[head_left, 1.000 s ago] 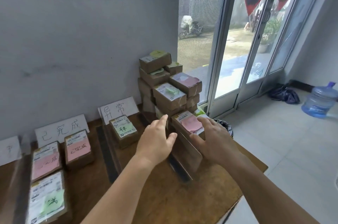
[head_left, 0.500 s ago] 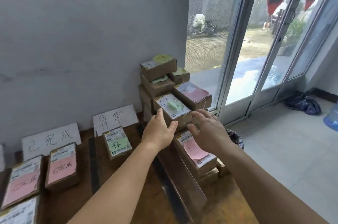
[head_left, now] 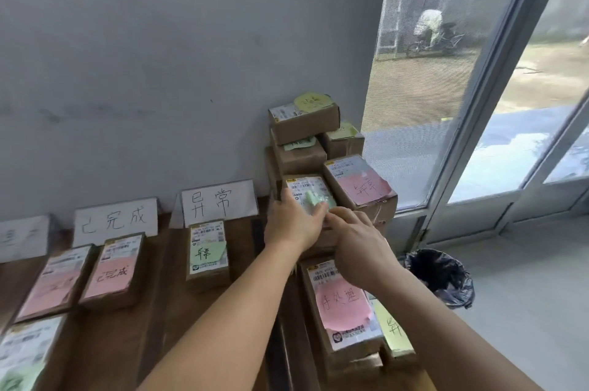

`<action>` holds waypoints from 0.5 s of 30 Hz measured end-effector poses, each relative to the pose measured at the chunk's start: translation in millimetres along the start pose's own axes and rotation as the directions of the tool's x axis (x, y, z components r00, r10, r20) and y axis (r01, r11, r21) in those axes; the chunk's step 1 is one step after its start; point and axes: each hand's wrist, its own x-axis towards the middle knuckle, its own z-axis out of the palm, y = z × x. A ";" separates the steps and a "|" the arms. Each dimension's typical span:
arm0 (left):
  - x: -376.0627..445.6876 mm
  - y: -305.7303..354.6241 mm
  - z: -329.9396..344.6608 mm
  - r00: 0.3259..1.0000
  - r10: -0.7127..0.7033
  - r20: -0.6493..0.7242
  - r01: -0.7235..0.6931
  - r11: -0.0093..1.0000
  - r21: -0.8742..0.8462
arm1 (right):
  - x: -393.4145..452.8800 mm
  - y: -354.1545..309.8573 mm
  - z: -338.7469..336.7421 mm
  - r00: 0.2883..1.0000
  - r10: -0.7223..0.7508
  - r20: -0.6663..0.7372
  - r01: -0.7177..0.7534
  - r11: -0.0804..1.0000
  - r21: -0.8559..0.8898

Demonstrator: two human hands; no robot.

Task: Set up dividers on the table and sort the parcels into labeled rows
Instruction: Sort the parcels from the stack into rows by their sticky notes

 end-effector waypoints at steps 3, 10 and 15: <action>1.5 5.8 4.6 0.996 -0.080 -0.036 0.080 0.997 -0.002 | 1.8 2.9 -1.4 0.999 -0.049 -0.012 0.048 0.999 -0.013; 4.3 1.6 1.6 0.989 -0.132 -0.063 0.134 0.990 0.039 | 2.1 4.6 -2.1 0.994 -0.103 0.020 0.104 0.992 -0.069; 4.9 -9.7 -0.9 0.995 -0.099 -0.024 0.099 0.995 -0.028 | 2.7 2.8 -1.8 0.992 -0.125 -0.003 0.124 0.990 -0.073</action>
